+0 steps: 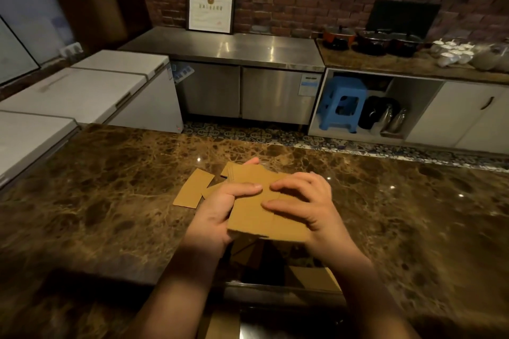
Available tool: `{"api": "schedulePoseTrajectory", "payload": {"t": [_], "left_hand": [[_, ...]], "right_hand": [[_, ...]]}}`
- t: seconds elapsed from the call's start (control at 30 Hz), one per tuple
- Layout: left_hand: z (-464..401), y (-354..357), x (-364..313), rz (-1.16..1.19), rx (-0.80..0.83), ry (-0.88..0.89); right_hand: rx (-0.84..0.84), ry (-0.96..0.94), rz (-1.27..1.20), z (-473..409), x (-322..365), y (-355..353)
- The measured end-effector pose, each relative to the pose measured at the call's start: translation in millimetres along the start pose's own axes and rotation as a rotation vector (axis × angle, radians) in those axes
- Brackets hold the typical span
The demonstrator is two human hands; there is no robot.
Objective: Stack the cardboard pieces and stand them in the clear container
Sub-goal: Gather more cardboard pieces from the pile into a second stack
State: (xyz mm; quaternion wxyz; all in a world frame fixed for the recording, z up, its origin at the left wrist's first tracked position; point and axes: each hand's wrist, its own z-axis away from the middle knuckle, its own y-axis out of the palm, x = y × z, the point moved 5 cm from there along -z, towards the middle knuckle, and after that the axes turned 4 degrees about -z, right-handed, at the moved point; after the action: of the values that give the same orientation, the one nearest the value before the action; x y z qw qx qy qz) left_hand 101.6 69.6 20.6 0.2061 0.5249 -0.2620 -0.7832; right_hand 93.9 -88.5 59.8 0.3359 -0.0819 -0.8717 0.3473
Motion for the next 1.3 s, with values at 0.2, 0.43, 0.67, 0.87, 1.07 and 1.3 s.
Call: {"api": "schedulePoseTrajectory", "payload": {"t": [0.2, 0.43, 0.67, 0.87, 1.07, 1.3], "left_hand": [[4, -11, -21, 0.058, -0.137, 0.255], [8, 1, -31, -0.072, -0.267, 0.501], [8, 0, -28, -0.096, -0.232, 0.511], [10, -4, -21, -0.114, -0.173, 0.327], [10, 4, -3, 0.051, 0.003, -0.140], [23, 19, 10, 0.227, 0.157, -0.294]], "right_hand": [[-0.322, 0.476, -0.268, 8, -18, -23], [-0.139, 0.857, -1.241, 8, 5, 25], [-0.383, 0.942, -1.231, 11, -8, 22], [-0.491, 0.934, -1.063, 2, -26, -7], [-0.367, 0.707, -0.865, -19, -33, -38], [-0.166, 0.279, -0.756, -35, -15, -50]]}}
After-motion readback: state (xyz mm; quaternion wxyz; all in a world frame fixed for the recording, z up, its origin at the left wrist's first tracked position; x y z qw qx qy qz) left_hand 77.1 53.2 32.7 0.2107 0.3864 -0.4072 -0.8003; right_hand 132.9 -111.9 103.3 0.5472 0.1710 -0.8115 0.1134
